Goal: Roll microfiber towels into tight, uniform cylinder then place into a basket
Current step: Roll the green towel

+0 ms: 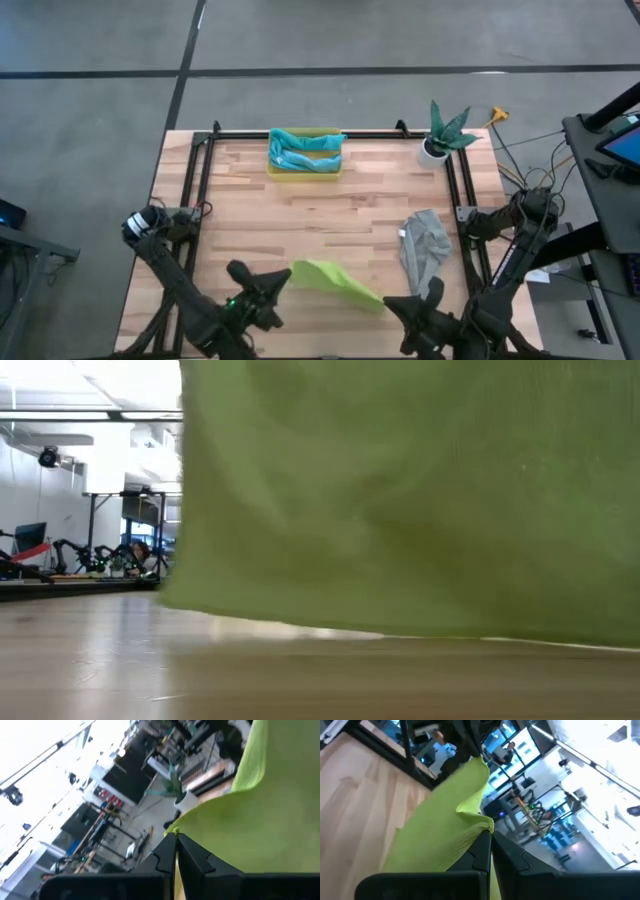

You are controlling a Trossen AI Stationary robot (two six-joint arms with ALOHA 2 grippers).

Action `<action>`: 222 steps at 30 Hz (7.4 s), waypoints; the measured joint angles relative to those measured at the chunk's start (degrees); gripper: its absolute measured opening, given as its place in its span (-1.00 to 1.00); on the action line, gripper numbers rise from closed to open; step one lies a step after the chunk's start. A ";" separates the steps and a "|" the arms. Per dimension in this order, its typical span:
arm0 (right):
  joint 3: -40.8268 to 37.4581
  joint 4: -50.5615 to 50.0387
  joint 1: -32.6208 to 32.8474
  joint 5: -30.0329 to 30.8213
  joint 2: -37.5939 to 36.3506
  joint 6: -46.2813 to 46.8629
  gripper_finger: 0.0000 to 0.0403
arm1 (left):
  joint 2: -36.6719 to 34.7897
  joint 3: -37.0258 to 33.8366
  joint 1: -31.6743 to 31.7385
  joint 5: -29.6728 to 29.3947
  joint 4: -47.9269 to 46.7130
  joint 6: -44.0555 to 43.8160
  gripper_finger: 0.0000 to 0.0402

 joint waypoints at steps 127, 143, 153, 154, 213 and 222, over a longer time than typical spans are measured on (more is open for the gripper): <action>-16.90 -26.04 -30.44 -17.33 1.91 36.55 -0.96 | -8.91 -54.91 31.57 34.84 88.90 69.33 -0.75; -16.94 -26.22 -29.94 -18.32 1.91 36.33 -0.96 | 1.89 -53.49 36.21 18.46 92.27 69.40 -0.05; -16.94 -26.18 -29.94 -18.38 1.91 36.29 -0.96 | -4.93 -53.76 35.96 17.73 94.56 55.37 -0.05; -16.94 -26.16 -29.94 -18.38 1.91 36.29 -0.96 | -5.03 -53.68 35.99 19.19 94.87 55.27 -0.05; -17.35 -24.67 -29.94 -18.60 1.91 35.70 -0.96 | -4.50 -57.60 56.82 58.81 91.18 68.70 -0.05; -17.35 -24.58 -29.94 -18.60 1.91 35.70 -0.96 | -4.19 -57.70 56.79 57.23 94.45 68.67 -0.16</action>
